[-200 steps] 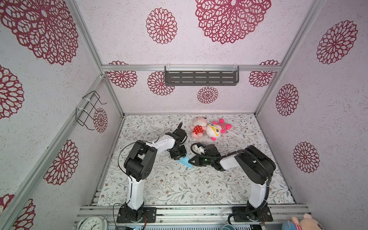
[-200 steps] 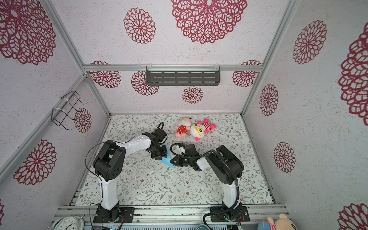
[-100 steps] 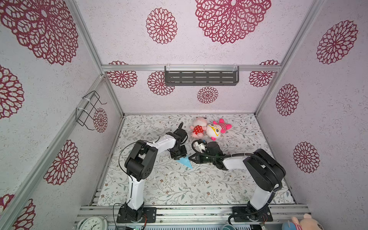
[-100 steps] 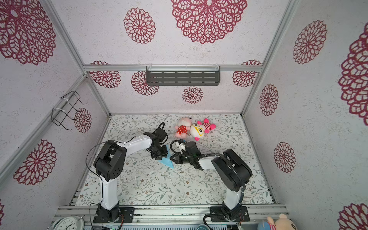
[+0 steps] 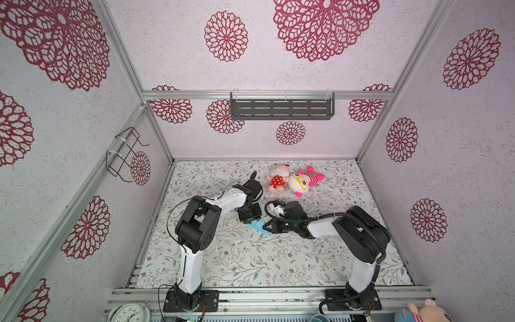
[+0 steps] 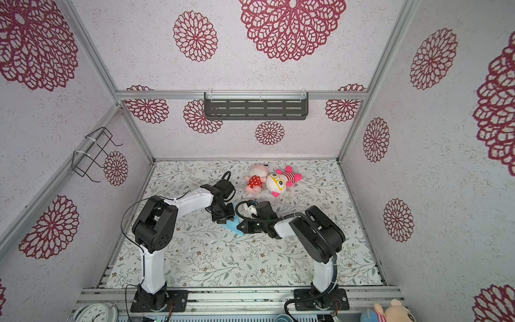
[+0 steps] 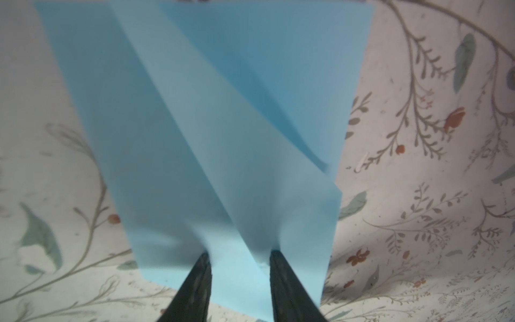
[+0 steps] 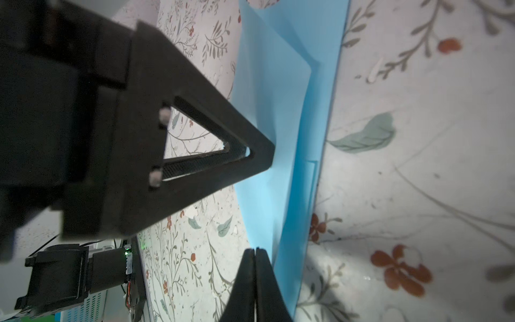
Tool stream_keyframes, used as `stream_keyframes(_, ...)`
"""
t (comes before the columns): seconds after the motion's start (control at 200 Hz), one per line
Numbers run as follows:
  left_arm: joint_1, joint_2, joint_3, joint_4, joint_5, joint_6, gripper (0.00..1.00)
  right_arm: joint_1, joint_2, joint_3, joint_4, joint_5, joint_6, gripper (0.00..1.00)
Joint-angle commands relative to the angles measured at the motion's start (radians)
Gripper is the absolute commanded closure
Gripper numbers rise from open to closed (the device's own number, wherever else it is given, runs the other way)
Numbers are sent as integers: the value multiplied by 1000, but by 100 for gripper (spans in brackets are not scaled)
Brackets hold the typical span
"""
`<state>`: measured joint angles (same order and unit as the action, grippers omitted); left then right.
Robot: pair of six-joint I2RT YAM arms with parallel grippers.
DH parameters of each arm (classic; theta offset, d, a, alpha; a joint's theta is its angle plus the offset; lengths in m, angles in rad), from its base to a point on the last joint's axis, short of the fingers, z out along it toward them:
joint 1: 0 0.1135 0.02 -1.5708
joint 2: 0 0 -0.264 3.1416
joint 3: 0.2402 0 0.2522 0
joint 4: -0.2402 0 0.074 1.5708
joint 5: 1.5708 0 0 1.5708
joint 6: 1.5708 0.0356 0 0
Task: Fold a paper plane with a square sheet of paper (pick it up from the middle)
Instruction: 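Hold the flap with the left gripper while the right gripper keeps pinching the crease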
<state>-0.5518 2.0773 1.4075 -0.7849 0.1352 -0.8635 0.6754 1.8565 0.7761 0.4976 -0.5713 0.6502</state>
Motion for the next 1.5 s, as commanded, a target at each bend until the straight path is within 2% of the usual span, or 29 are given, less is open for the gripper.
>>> stream_keyframes(0.0,-7,264,-119,24,-91,19,62,0,3,24,-22,23,-20,93)
stream_keyframes(0.77,-7,325,-87,9,-82,43,60,-4,23,17,-59,30,-18,93)
stream_keyframes(1.256,-7,348,-82,4,-86,51,60,-7,-37,5,-31,-40,-8,92)
stream_keyframes(1.491,-8,348,-82,5,-88,53,60,-8,-83,-18,-44,-38,-11,91)
